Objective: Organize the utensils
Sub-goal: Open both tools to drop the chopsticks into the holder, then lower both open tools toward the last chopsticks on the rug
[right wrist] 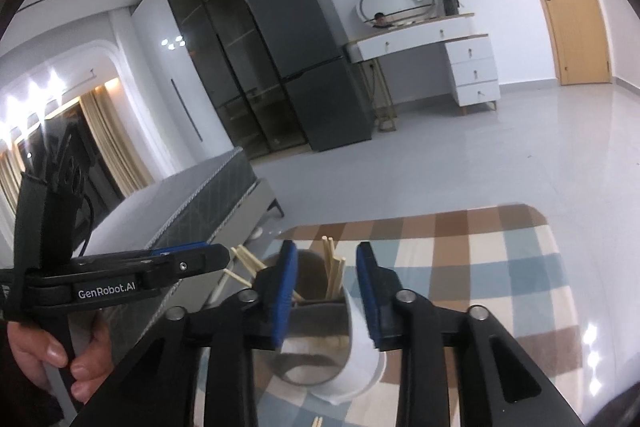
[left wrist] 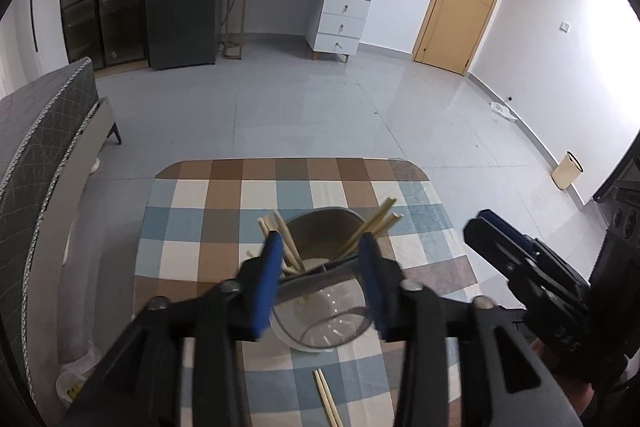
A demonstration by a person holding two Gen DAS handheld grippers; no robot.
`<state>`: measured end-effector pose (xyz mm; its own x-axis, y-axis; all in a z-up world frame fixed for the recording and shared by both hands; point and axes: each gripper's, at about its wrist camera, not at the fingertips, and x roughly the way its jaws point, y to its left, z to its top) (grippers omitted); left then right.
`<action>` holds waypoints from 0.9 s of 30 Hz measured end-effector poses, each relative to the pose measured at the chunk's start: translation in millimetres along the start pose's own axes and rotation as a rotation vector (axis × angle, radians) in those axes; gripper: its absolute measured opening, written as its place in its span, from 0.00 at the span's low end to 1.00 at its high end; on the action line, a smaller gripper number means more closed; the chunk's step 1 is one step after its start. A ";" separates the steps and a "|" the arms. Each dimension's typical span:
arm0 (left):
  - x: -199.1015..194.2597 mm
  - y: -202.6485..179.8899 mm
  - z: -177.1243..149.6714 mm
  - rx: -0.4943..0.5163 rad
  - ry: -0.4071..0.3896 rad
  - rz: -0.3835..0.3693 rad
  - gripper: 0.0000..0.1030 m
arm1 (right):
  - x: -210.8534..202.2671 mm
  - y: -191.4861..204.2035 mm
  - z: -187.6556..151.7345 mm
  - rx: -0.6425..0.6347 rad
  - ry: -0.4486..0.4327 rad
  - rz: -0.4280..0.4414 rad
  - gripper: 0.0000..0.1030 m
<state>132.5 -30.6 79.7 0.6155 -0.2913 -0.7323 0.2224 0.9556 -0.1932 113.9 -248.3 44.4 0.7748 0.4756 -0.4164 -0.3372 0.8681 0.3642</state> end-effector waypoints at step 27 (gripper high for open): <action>-138.3 -13.0 -68.9 -0.107 -0.357 0.052 0.86 | -133.1 73.0 -45.8 -0.147 -0.167 -0.065 0.92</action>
<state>-7.6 0.3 138.4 0.8527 -0.2212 -0.4732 0.1155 0.9633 -0.2423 -38.3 -241.8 88.3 0.8714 0.3981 -0.2867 -0.3480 0.9135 0.2106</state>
